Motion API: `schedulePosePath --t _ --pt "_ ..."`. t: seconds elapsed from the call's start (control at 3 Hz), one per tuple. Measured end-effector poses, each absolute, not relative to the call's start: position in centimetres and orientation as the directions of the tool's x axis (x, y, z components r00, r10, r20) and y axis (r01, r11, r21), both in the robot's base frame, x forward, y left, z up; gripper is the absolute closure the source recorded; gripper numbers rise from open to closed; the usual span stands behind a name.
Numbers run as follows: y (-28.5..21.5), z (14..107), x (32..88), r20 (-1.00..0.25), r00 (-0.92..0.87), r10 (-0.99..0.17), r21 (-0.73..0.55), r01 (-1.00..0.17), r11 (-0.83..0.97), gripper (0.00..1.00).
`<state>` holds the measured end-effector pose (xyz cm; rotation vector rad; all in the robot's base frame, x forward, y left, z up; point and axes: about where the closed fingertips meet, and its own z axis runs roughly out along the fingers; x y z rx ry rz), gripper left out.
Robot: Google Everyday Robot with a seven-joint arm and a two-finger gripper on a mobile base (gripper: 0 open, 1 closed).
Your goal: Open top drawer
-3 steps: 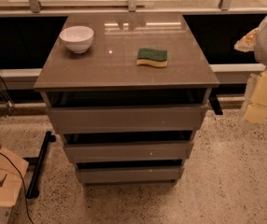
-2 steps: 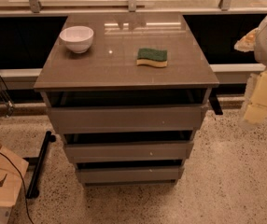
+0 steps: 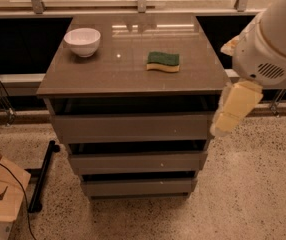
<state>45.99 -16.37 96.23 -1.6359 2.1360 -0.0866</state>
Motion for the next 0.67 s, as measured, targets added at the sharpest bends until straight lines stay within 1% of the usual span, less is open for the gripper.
schedulePosePath --t 0.33,0.67 --pt "-14.78 93.31 47.17 -0.352 -0.172 -0.920 -0.312 -0.905 0.289 0.00" --pt "-14.90 93.02 47.16 -0.357 -0.175 -0.918 -0.311 -0.904 0.294 0.00"
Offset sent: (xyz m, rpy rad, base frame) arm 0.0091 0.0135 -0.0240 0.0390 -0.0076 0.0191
